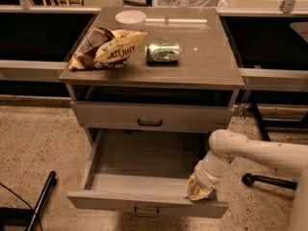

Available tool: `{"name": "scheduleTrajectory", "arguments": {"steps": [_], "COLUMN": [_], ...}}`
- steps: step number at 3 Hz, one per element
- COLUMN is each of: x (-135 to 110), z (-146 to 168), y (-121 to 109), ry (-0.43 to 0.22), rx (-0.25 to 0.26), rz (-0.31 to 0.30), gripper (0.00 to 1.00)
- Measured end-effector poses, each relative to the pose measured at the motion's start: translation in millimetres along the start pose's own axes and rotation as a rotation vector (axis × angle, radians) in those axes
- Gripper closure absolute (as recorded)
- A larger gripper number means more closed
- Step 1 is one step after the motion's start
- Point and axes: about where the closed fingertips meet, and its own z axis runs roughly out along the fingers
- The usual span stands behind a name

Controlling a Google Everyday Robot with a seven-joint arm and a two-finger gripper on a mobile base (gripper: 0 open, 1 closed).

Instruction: Open middle drawer

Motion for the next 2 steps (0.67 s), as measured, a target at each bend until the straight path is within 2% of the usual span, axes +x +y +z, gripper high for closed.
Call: {"name": "scheduleTrajectory", "arguments": {"steps": [1, 2], "x": [-3.3, -4.3], "z": [5.7, 18.3], "y": [7.3, -13.3], "ry": [0.021, 0.032], "rx": [0.012, 0.024], "rz": [-0.018, -0.008], "gripper": [1.0, 1.0]}}
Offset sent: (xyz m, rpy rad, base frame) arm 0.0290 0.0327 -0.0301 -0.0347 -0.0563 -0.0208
